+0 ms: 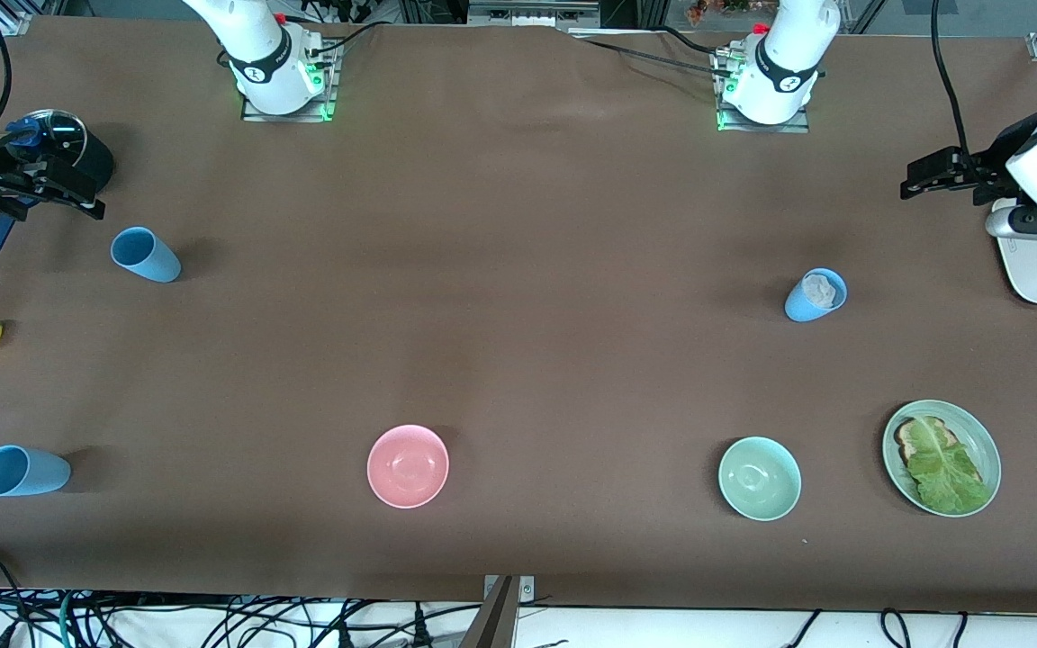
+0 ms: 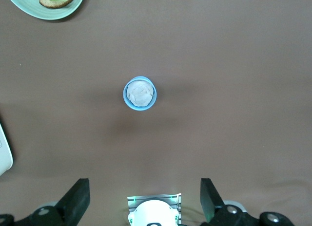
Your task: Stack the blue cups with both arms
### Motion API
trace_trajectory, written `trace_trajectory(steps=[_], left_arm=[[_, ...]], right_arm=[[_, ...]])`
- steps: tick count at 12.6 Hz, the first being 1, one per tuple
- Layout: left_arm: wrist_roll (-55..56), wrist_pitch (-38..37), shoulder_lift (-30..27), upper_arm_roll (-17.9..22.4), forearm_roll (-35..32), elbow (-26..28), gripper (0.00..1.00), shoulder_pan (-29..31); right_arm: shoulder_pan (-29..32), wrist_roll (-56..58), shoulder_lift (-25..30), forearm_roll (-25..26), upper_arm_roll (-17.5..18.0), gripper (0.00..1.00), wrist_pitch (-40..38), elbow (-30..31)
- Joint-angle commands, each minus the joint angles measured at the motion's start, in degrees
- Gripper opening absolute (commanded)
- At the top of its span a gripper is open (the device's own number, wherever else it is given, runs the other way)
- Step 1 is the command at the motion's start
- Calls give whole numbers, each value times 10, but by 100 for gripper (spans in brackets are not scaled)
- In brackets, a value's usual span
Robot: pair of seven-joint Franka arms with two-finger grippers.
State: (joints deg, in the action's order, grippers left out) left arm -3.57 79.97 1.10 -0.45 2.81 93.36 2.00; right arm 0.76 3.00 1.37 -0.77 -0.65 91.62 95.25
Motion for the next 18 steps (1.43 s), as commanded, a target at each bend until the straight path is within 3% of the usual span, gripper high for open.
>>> trace_trajectory(steps=[1,4,8,10,14,18], left_arm=[[-6,-2,29,-1,-8,-23,100,1],[-6,-1,76,1,-12,-41,100,4],[-7,2,192,2,-12,-81,100,3],[-7,17,209,2,-12,-83,100,5],[-9,88,229,2,-14,-49,100,27],[-16,210,212,1,-13,60,100,50]], right_arm=[[6,10,-1,0,2,100,-12,-10],[6,10,-1,0,2,100,-11,-10],[6,10,-1,0,2,100,-12,-10],[6,10,-1,0,2,100,-12,-10],[6,10,-1,0,2,100,-12,-10],[6,10,-1,0,2,100,-12,-10]])
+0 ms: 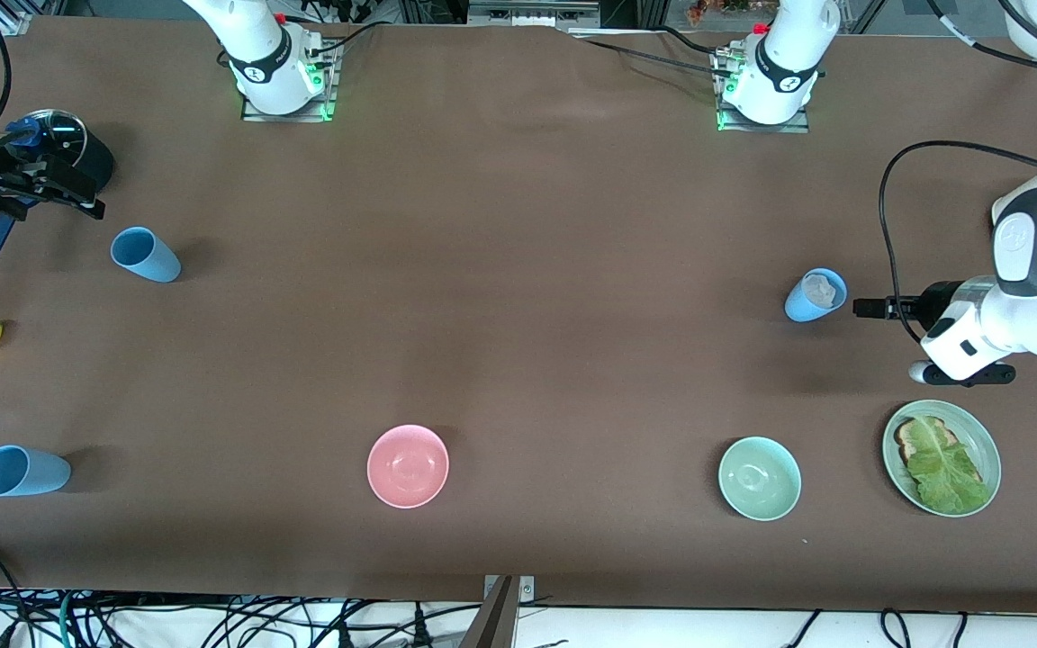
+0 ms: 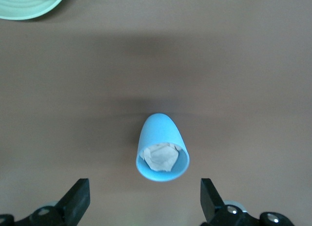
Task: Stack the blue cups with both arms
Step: 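Move the left gripper over the tissue-filled blue cup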
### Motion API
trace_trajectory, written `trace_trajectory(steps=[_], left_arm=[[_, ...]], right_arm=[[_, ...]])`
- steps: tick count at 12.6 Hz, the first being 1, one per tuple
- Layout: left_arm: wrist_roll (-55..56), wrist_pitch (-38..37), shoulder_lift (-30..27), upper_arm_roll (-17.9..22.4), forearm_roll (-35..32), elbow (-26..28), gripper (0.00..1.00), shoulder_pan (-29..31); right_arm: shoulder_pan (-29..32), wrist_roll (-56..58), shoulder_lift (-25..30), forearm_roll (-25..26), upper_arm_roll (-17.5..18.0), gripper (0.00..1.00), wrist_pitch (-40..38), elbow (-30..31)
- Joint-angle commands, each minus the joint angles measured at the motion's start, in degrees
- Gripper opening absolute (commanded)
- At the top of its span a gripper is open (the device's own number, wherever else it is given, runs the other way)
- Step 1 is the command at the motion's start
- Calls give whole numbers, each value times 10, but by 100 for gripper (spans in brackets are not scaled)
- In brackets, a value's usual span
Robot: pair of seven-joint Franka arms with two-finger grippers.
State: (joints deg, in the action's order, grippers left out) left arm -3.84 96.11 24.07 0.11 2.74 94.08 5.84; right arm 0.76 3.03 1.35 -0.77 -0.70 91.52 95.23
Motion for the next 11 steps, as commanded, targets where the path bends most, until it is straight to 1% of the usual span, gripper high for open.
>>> trace_trajectory(steps=[1,3,4,5,8,11], left_arm=[[-13,86,-32,-5,-12,92,100,14],[-14,189,-85,-4,-12,196,100,12],[-13,229,-106,-5,-12,237,100,10],[-14,252,-121,-4,-12,264,100,8],[-13,278,-176,-5,-13,323,100,-3],[-14,290,-211,-5,-13,352,100,-7]], right_arm=[[6,10,-1,0,3,100,-11,-10],[6,11,-1,0,3,100,-11,-9],[6,10,-1,0,3,100,-11,-9],[6,10,-1,0,3,100,-11,-9],[6,10,-1,0,3,100,-11,-9],[6,10,-1,0,3,100,-11,-9]])
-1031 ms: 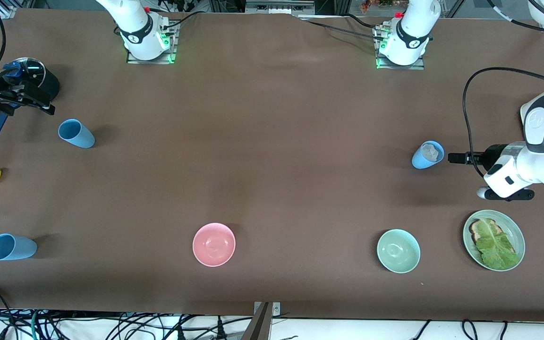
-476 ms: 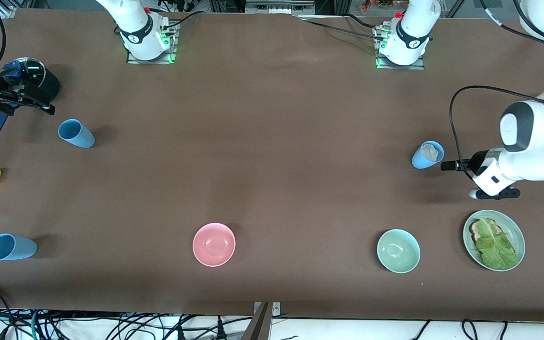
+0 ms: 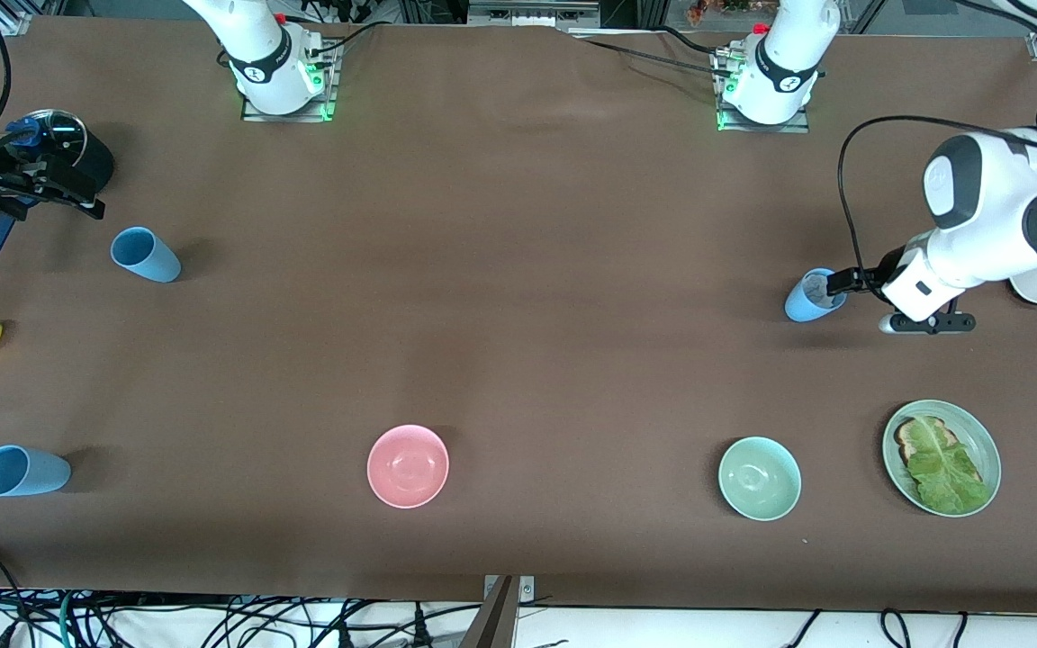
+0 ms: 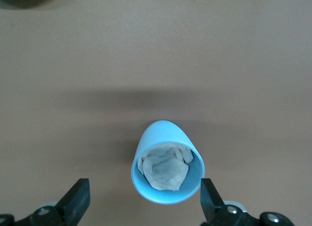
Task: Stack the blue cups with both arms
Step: 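Move the left gripper over the tissue-filled blue cup, then lower the left gripper and close it on the blue cup's rim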
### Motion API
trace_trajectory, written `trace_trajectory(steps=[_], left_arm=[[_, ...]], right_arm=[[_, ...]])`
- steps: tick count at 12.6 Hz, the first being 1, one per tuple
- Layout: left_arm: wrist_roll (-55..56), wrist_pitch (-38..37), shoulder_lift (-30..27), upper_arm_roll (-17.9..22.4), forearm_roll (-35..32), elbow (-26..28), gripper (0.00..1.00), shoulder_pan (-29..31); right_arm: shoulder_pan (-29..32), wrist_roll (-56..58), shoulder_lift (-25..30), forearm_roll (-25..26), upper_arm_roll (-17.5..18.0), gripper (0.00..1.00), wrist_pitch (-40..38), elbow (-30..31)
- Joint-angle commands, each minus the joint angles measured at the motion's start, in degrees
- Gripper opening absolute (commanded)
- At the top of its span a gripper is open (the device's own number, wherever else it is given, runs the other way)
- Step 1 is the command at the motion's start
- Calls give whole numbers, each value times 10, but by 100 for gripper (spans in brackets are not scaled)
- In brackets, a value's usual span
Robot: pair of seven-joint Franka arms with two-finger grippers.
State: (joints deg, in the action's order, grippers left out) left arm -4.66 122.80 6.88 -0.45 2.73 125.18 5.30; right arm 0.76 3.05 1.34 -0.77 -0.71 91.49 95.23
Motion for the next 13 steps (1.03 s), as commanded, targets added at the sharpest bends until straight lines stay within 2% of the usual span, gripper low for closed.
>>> trace_trajectory(steps=[1,4,7,9,13], left_arm=[[-6,45,-52,0,-14,59,100,-3],[-68,98,-67,0,-13,89,100,2],[-79,168,-75,0,-13,133,100,3],[-93,179,-71,0,-13,137,100,5],[-106,239,-72,0,-13,178,100,9]], right_arm=[[6,10,-1,0,3,100,-10,-9],[6,10,-1,0,3,100,-10,-9],[6,10,-1,0,3,100,-10,-9],[6,11,-1,0,3,100,-10,-9],[6,10,-1,0,3,100,-10,-9]])
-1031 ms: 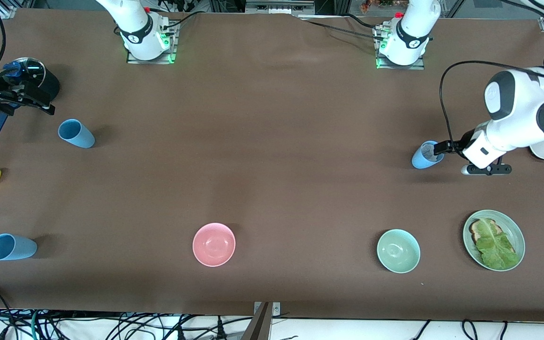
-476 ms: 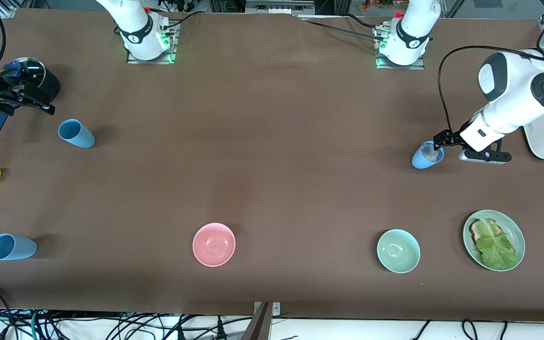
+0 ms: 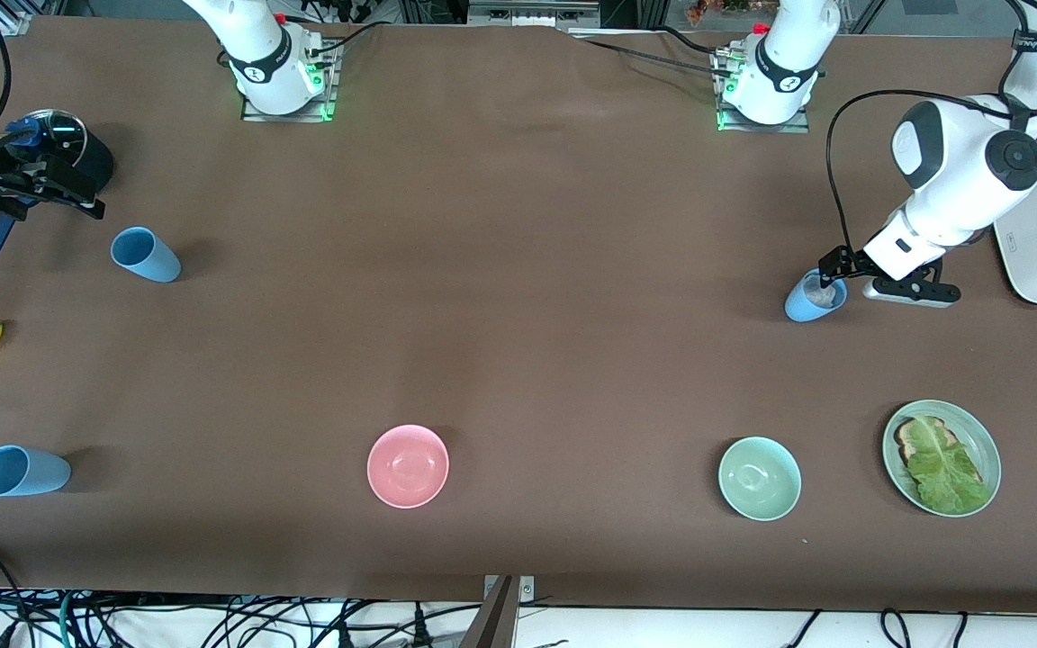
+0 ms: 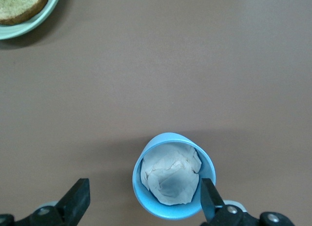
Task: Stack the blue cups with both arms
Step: 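Lower the left gripper and close it on the blue cup's rim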
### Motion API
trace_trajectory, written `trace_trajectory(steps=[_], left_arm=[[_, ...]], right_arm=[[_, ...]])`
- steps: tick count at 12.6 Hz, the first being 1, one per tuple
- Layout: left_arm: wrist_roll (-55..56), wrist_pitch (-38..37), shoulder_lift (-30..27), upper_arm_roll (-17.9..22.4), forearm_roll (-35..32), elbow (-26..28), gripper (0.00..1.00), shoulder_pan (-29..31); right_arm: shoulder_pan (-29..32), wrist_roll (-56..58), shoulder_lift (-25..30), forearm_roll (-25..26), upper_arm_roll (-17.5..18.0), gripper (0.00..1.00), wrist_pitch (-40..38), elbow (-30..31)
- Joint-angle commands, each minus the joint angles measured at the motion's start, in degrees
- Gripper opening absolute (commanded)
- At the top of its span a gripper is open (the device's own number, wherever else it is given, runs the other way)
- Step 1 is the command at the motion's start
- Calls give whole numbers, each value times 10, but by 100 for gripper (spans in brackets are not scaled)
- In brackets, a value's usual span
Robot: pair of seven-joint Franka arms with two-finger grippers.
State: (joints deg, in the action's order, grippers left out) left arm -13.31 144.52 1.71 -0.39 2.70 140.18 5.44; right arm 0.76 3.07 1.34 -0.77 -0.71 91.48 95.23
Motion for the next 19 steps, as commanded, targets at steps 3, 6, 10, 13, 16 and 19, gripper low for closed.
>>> trace_trajectory(steps=[3,6,10,13,16,19], left_arm=[[-53,71,-4,-1,-13,46,100,26],[-53,83,0,-1,-13,52,100,30],[-53,126,29,-1,-12,52,100,28],[-53,153,52,-1,-12,49,100,26],[-52,166,70,-1,-11,44,95,23],[-45,165,66,-1,-11,44,0,21]], right_arm=[[6,10,-1,0,3,100,-10,-9],[6,11,-1,0,3,100,-10,-9],[6,10,-1,0,3,100,-10,-9],[6,10,-1,0,3,100,-10,-9],[6,11,-1,0,3,100,-10,-9],[6,10,0,1,4,100,-10,-9]])
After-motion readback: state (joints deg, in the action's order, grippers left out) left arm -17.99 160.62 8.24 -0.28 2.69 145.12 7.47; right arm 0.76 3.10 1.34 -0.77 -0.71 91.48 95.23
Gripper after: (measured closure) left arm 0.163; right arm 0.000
